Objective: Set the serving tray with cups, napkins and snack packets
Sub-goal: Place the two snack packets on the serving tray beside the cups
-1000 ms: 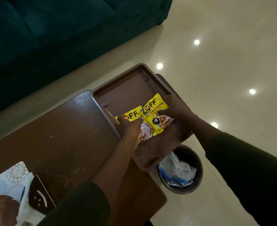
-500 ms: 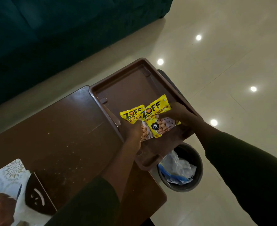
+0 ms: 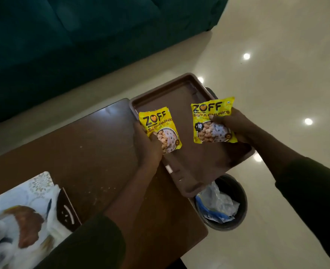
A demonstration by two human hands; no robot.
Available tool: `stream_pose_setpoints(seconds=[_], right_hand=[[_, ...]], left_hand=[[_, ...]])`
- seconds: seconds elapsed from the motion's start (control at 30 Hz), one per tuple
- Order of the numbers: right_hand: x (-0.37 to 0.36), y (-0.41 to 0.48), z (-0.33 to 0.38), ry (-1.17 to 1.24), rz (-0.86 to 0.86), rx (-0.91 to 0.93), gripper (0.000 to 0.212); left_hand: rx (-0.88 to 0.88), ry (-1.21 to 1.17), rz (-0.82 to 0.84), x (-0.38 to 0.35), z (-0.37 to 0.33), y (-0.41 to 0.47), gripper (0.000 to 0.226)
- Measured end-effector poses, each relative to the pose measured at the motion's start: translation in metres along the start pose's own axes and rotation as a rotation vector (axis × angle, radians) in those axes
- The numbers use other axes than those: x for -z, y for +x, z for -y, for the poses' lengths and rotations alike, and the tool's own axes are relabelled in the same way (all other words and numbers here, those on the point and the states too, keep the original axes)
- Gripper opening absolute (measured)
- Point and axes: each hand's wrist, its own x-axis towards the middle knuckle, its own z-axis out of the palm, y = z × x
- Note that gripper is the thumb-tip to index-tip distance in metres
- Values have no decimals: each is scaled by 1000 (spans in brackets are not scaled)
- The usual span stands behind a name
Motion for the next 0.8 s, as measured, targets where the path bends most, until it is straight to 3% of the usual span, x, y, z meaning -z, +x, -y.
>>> stream_pose_setpoints(seconds=[0.1,0.23,0.37,0.57,0.8], right_hand=[[-35,-7,22,-1,-9,92,42],[-94,-19,50,-34,-5,193,13],[-156,-30,67,-1,13,231,30],[-264,-56,89,-30,105,247,22],[-363,-96,96,-116,151,302,40]], left_hand=[[20,-73,-9,36,7,2,29],[2,-159,-71,87,19,6,29],[-20,-263,-135,145,26,10,34],[-20,-299,-230,245,47,18,38],[-71,-319,-254,340,80,11,35]])
